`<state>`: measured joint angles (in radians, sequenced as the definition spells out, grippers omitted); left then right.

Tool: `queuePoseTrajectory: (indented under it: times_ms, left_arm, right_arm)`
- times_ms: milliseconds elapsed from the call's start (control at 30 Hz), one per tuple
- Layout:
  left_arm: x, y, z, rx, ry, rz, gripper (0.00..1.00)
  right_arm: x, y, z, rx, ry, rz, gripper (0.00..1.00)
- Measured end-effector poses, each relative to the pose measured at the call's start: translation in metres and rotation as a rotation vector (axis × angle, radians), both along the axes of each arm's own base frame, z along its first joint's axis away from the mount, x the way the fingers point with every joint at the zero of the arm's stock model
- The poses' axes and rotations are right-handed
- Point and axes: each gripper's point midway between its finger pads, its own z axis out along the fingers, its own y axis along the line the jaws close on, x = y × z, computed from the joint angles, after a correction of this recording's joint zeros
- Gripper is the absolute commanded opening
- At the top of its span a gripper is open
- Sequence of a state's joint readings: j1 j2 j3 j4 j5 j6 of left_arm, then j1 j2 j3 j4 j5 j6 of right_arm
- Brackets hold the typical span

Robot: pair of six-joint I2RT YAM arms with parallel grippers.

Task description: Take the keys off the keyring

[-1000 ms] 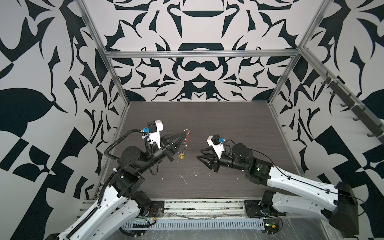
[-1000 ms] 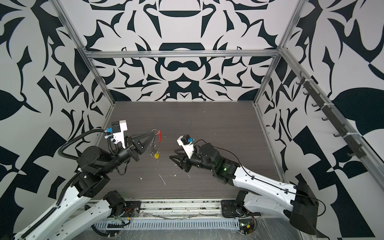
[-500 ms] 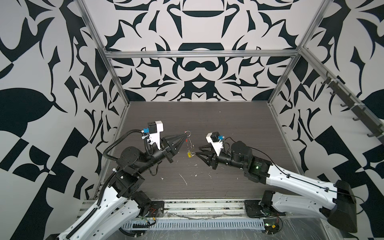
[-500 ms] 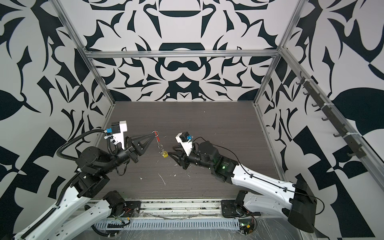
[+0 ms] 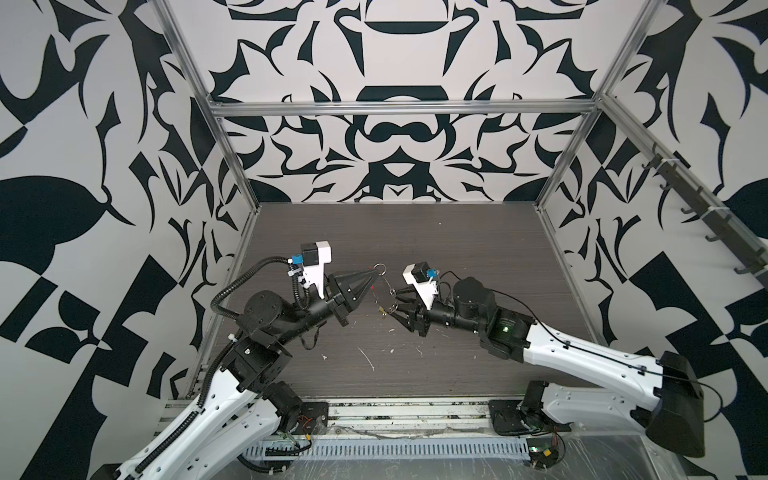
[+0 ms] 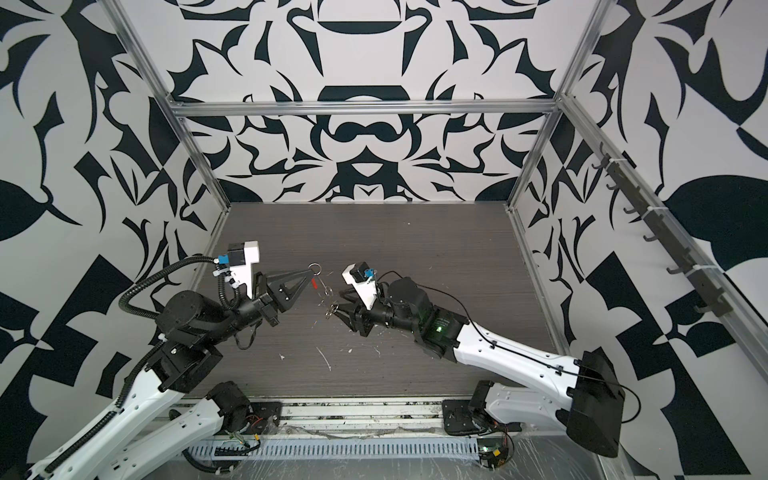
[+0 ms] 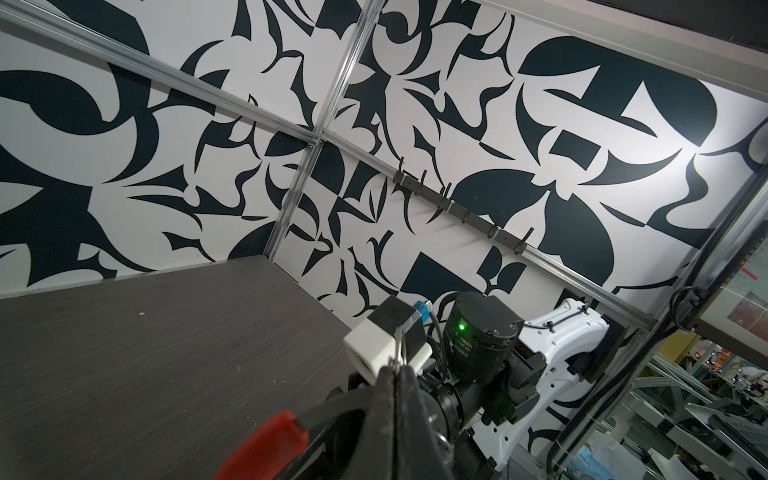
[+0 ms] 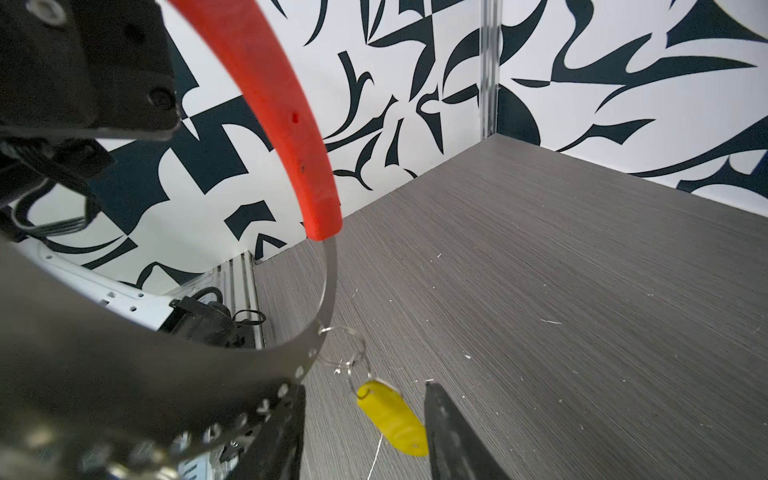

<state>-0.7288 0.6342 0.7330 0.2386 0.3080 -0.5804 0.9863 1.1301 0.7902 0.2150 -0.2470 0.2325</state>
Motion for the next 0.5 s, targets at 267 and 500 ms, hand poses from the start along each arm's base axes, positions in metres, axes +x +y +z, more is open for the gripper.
queuePoseTrajectory:
  times_ms: [267,500]
  left_arm:
    - [-0.001,-0.002,0.001,-0.007,-0.001,-0.013,0.00]
    - [-0.001,-0.002,0.003,-0.015,0.001,-0.014,0.00]
  right_arm:
    - [-0.002,0.008,0.002,0.000,0.004,0.034,0.49]
    - [-0.006,0.013,0.000,-0.003,0.014,0.068,0.41]
